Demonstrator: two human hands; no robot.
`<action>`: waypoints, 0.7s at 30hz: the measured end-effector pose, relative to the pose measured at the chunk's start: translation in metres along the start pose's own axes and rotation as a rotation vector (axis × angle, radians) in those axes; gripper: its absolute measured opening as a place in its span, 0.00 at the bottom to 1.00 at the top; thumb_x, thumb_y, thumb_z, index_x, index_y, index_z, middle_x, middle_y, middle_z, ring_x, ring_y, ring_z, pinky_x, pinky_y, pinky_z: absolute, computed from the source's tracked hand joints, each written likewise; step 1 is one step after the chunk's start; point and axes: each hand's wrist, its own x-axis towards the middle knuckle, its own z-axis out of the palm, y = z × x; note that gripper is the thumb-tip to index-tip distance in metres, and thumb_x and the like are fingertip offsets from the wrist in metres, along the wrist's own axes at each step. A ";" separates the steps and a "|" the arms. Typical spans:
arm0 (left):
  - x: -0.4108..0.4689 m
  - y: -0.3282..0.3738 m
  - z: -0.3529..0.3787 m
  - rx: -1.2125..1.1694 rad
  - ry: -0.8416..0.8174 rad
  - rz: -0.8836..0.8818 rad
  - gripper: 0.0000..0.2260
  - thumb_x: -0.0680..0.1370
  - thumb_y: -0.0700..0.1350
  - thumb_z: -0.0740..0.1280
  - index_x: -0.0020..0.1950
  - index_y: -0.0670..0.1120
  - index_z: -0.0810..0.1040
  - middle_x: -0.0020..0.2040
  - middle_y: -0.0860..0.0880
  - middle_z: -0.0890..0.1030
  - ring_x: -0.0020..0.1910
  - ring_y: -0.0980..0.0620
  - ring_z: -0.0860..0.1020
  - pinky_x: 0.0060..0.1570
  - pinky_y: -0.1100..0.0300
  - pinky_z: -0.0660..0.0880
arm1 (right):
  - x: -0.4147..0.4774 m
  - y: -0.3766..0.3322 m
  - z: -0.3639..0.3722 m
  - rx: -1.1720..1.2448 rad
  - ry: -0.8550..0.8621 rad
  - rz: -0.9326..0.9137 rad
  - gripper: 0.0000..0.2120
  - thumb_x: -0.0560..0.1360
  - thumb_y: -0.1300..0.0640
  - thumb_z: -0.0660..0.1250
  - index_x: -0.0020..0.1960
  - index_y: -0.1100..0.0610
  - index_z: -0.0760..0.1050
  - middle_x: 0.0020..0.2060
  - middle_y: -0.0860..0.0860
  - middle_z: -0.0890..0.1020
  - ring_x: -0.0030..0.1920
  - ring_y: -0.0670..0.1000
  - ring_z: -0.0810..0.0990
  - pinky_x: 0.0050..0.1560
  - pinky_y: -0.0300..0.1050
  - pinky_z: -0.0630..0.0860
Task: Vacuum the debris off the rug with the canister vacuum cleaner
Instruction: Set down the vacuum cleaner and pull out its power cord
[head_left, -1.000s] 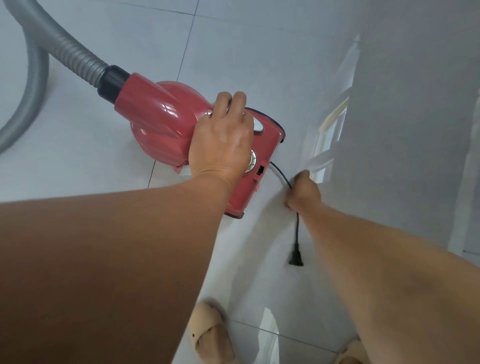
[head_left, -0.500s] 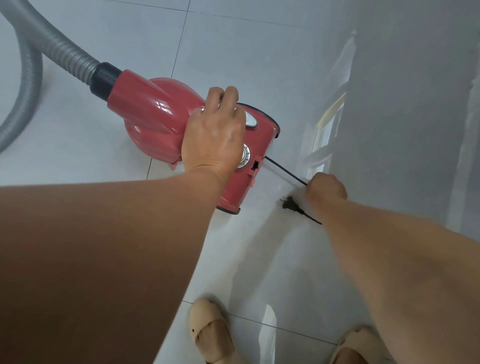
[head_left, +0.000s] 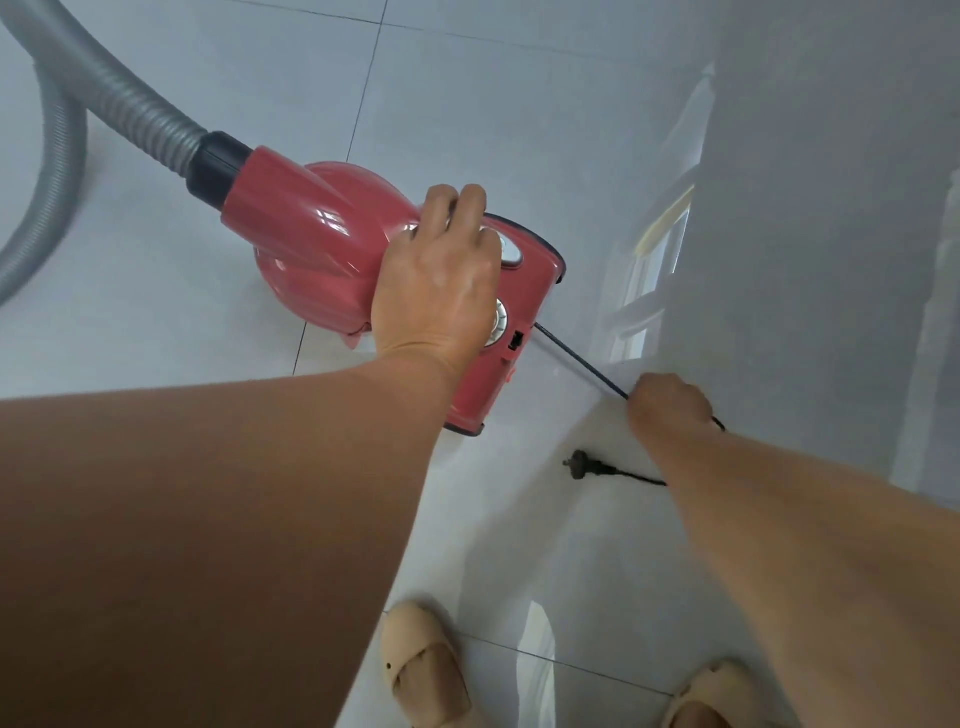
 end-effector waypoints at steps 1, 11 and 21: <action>0.000 0.001 0.000 -0.003 -0.010 0.000 0.06 0.67 0.33 0.66 0.34 0.43 0.78 0.50 0.47 0.80 0.52 0.44 0.78 0.30 0.59 0.62 | -0.001 0.014 -0.003 -0.082 -0.033 0.038 0.17 0.79 0.65 0.55 0.64 0.60 0.75 0.62 0.56 0.78 0.63 0.58 0.76 0.60 0.48 0.73; 0.000 0.000 0.000 -0.029 -0.015 -0.010 0.05 0.66 0.34 0.67 0.32 0.43 0.77 0.50 0.47 0.80 0.52 0.45 0.79 0.30 0.59 0.60 | 0.016 -0.108 -0.020 0.654 -0.026 -0.265 0.19 0.79 0.58 0.61 0.69 0.58 0.66 0.63 0.59 0.70 0.60 0.62 0.75 0.60 0.51 0.71; -0.001 -0.003 -0.001 -0.059 0.005 -0.077 0.06 0.65 0.34 0.68 0.33 0.44 0.78 0.50 0.50 0.80 0.51 0.47 0.79 0.26 0.63 0.60 | -0.002 -0.111 -0.030 0.598 -0.013 -0.211 0.15 0.80 0.60 0.55 0.61 0.56 0.76 0.53 0.54 0.79 0.51 0.56 0.76 0.47 0.44 0.68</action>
